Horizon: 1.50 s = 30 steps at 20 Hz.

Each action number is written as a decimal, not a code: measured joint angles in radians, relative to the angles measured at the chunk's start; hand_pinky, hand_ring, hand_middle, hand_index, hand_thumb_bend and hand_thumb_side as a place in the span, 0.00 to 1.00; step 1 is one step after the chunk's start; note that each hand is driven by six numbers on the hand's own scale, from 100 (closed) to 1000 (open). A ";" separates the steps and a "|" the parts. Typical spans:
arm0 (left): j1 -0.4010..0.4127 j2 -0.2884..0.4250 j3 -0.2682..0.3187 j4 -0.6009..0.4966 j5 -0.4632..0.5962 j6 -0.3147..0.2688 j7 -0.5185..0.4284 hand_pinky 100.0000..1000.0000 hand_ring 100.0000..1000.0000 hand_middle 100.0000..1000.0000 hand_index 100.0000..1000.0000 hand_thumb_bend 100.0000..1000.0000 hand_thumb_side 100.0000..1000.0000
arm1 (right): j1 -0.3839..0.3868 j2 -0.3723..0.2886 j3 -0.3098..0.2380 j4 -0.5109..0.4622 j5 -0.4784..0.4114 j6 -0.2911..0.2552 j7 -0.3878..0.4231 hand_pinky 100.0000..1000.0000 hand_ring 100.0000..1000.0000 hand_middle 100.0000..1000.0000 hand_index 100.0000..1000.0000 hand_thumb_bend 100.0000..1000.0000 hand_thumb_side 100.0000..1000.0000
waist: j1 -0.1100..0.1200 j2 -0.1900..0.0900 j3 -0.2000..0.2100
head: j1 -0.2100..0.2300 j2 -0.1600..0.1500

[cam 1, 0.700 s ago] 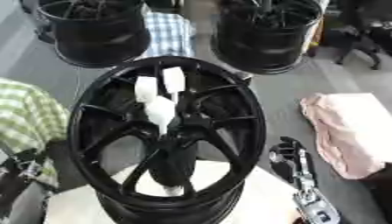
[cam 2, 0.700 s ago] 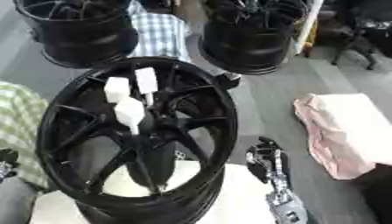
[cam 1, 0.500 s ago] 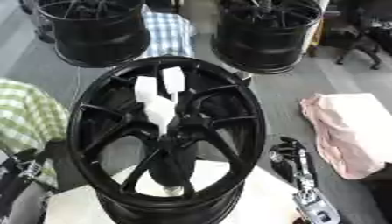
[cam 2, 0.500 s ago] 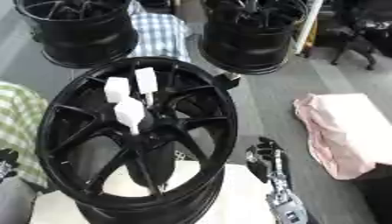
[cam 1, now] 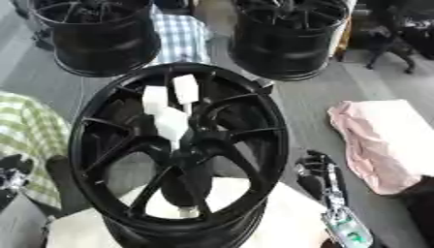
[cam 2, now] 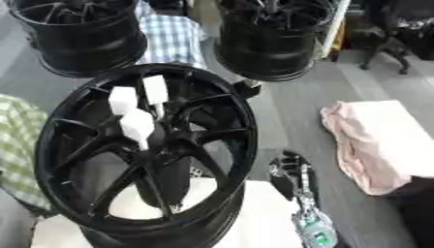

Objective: Pull the pin out of the wheel hub.

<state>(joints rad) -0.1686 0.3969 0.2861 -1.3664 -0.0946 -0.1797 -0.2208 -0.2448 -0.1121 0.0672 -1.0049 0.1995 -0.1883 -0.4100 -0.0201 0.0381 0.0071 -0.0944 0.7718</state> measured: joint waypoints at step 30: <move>-0.783 0.227 -0.718 0.184 -0.219 -0.256 -0.462 0.80 0.74 0.75 0.87 0.35 0.43 | 0.018 -0.010 0.013 0.003 0.034 -0.004 0.017 0.70 0.65 0.60 0.75 0.00 0.23 | 0.045 -0.025 -0.046 | 0.030 0.000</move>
<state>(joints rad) -0.9515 0.6236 -0.4322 -1.1823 -0.3134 -0.4353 -0.6831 -0.2268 -0.1223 0.0804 -1.0022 0.2340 -0.1919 -0.3933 0.0249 0.0130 -0.0388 -0.0640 0.7721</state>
